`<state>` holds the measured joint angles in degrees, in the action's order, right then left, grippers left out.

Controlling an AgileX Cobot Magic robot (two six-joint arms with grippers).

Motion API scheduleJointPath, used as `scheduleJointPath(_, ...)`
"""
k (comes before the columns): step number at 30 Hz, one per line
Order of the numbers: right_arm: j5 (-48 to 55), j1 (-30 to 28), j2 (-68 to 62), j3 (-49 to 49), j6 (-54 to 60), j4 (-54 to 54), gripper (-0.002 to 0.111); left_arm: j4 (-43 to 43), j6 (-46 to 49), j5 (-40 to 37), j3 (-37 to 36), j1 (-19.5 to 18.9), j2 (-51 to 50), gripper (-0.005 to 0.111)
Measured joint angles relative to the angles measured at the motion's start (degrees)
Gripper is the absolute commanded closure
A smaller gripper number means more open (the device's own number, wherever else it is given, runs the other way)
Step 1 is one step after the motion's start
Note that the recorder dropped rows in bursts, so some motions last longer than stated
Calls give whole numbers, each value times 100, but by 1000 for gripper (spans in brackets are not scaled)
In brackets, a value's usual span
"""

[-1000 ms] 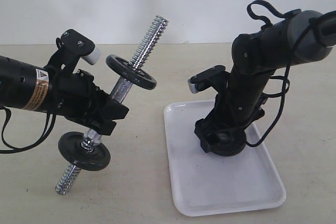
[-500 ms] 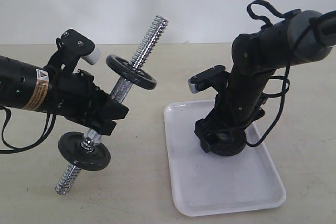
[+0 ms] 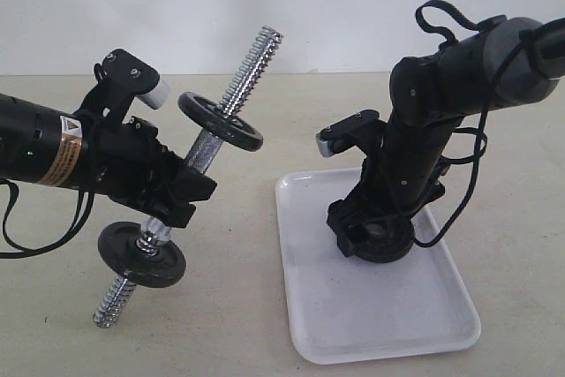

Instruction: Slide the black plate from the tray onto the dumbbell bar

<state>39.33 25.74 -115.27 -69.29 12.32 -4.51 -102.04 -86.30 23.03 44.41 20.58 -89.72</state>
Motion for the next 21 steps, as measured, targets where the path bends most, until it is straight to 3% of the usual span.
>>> scheduleJointPath(21,5,0,0,0,-58,0,108,0,0,0,0,0,0,102)
